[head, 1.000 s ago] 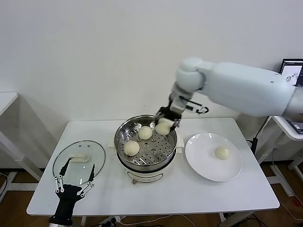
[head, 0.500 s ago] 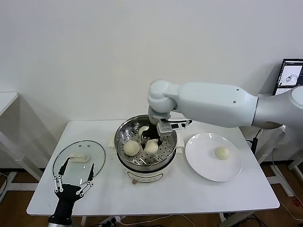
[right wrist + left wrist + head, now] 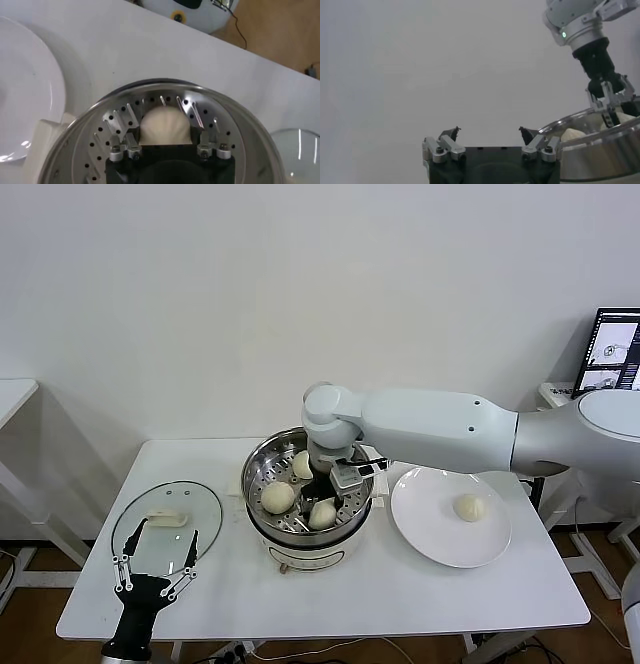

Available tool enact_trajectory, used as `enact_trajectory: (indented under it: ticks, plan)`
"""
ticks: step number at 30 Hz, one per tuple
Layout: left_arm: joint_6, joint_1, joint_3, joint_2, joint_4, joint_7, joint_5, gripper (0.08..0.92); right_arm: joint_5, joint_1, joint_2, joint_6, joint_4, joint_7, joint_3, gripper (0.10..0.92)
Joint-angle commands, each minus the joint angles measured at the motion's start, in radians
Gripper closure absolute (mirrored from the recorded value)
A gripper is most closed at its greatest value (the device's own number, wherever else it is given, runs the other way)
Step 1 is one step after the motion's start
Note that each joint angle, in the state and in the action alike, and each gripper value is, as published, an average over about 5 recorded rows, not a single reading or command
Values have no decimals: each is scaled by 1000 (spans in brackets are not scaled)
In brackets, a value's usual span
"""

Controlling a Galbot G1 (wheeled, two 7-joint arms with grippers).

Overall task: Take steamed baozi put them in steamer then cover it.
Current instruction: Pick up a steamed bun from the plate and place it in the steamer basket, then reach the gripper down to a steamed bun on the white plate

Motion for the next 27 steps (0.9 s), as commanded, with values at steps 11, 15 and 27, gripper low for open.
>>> enact_trajectory:
  ticks: [11,15,27]
  plan:
    - [2,-4,1,-2,5,-1,-2,177,-13,-10,-18,-4,-2,-9,66,207]
    - [2,-5,-1,-2,6,-1,-2,177,102,15,-75,-74,-1,-100,143,203]
    - [6,-14,10,3,5,0,2,177,484,94,-388,-658,-270,-225,219,203]
